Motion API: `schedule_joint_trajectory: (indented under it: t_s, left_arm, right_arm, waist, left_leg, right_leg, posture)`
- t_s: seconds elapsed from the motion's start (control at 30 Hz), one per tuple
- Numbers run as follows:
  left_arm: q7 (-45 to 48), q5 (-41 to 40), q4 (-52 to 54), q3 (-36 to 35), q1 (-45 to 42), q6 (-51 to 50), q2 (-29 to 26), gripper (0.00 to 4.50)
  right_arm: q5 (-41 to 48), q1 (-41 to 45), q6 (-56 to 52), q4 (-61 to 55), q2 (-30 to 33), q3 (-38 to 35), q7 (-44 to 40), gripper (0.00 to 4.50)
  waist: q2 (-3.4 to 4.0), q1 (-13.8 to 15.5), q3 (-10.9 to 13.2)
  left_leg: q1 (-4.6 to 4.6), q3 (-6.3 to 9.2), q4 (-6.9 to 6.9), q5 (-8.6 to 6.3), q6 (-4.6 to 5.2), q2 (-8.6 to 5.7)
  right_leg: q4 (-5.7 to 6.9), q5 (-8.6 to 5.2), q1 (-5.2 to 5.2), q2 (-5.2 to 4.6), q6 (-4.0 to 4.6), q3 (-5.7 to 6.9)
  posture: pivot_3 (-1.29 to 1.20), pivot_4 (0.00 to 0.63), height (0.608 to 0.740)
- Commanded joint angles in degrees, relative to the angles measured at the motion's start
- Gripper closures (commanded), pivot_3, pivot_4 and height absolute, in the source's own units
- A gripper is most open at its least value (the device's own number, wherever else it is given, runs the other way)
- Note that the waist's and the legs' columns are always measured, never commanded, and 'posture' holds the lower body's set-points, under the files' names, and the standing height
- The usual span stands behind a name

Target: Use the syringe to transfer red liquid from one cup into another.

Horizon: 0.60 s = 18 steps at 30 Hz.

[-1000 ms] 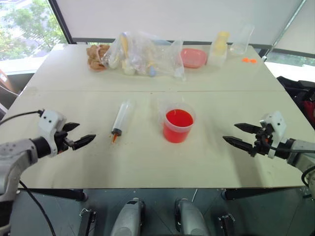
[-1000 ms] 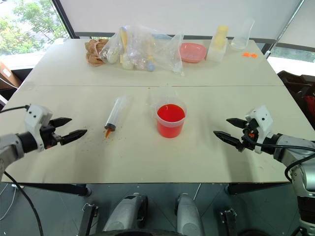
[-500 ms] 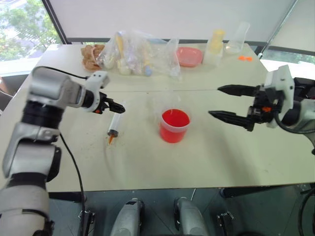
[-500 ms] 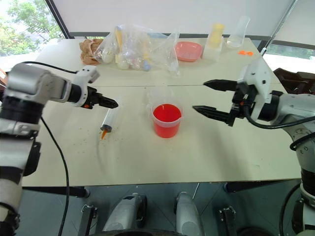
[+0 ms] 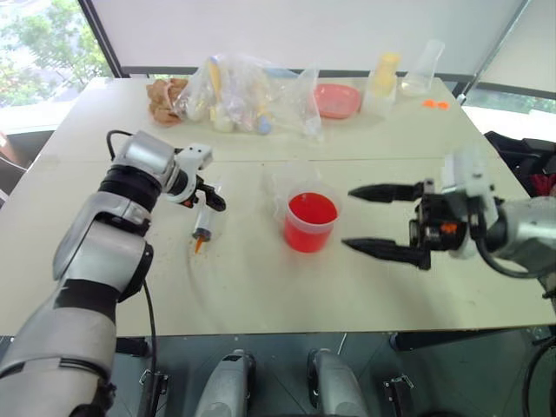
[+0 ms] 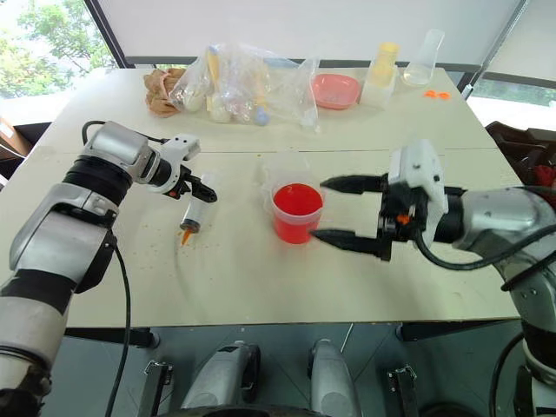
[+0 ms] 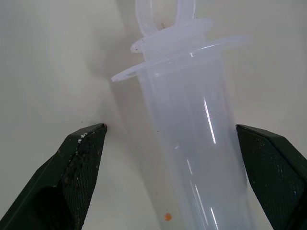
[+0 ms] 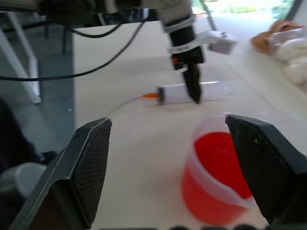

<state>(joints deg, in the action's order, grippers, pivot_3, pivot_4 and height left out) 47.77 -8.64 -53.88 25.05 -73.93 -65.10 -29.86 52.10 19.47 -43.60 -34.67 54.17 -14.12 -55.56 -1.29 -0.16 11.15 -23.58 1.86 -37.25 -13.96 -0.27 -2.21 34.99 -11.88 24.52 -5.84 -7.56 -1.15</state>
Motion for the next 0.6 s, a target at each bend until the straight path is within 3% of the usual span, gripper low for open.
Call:
schedule_joint_trajectory:
  t_s: [0.03,0.17,0.4,0.53,0.6]
  left_arm:
    - [0.32,1.81,-1.43,-1.84,-0.09,0.76,0.87,1.38]
    - [0.59,2.52,-0.91,-3.74,0.15,-0.58,1.23,3.08]
    - [1.69,0.68,6.46,-8.11,-0.06,-5.44,-0.17,3.14]
    - [-1.19,-3.82,19.27,-19.18,-0.68,-2.36,-1.51,3.14]
    - [-3.01,-6.65,24.81,-25.65,-1.37,-0.7,-1.63,3.14]
  right_arm:
    - [0.12,0.62,0.42,0.12,1.96,-1.3,-0.77,0.52]
    - [0.07,0.66,0.81,0.8,3.17,-1.28,-1.71,0.52]
    - [-3.81,0.21,2.16,1.89,7.42,0.74,-5.61,0.52]
    - [-6.17,0.64,1.61,5.55,7.36,-1.35,-2.38,0.52]
    - [-4.4,2.16,-5.68,8.35,8.93,-2.61,2.17,0.52]
  waist:
    - [0.0,0.04,0.0]
    - [0.0,0.44,0.0]
    - [-0.05,0.68,0.03]
    - [-0.09,0.7,0.06]
    - [-0.08,0.76,0.05]
  left_leg:
    - [0.0,-0.01,-0.02,0.0,0.0,0.0]
    - [0.0,-0.02,-0.04,0.0,0.0,-0.01]
    - [-0.02,-0.03,-0.04,-0.01,0.01,-0.03]
    - [-0.1,0.0,-0.09,0.0,0.01,-0.01]
    - [-0.21,0.01,-0.1,0.0,-0.01,0.0]
  right_leg:
    - [0.0,0.0,-0.01,0.0,0.0,0.0]
    - [0.01,0.0,-0.01,-0.01,-0.01,0.01]
    - [0.0,0.0,0.0,-0.01,-0.02,0.02]
    - [0.01,0.0,0.06,-0.02,-0.02,0.02]
    - [0.04,0.01,0.17,-0.05,-0.02,0.02]
  posture:
    - [0.0,0.15,0.737]
    - [0.0,0.15,0.737]
    - [0.0,0.15,0.737]
    - [0.0,0.15,0.737]
    - [0.0,0.15,0.737]
